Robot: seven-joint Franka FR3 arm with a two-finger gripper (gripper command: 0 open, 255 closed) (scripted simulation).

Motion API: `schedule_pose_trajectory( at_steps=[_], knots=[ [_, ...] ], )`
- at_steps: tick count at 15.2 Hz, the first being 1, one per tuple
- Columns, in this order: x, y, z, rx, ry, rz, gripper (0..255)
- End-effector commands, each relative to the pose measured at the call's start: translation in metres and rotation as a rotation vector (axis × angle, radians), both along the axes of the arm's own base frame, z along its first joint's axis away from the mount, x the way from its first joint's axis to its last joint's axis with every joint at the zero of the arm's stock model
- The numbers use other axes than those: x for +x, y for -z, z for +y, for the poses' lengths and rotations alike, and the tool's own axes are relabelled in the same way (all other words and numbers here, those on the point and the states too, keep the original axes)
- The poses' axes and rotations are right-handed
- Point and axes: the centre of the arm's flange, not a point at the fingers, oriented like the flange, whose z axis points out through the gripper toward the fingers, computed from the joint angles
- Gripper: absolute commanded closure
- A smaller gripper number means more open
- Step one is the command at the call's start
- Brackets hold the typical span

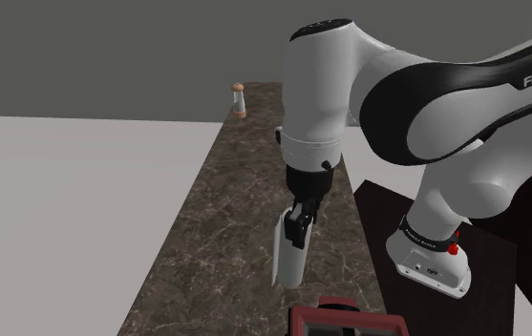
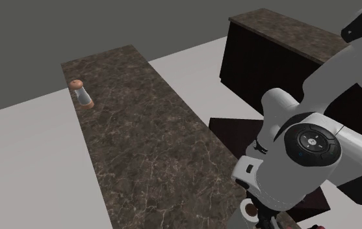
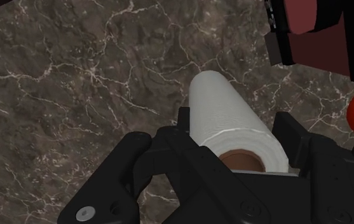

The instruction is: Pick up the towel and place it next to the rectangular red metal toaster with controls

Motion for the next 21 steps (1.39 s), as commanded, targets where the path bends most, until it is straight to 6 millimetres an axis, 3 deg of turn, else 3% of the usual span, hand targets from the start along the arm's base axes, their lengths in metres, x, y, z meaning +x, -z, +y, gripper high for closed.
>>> schedule_pose_trajectory(
  at_steps=[1, 6, 13, 14, 19, 21],
  knots=[
    [0.000, 0.010, 0.001, 0.000, 0.000, -0.001, 255],
    [0.000, 0.036, 0.001, 0.000, 0.000, -0.001, 255],
    [0.000, 0.036, 0.001, 0.000, 0.000, -0.001, 255],
    [0.000, 0.036, 0.001, 0.000, 0.000, -0.001, 0],
    [0.000, 0.036, 0.001, 0.000, 0.000, -0.001, 0],
    [0.002, 0.009, 0.000, 0.000, 0.000, -0.001, 0]
  ],
)
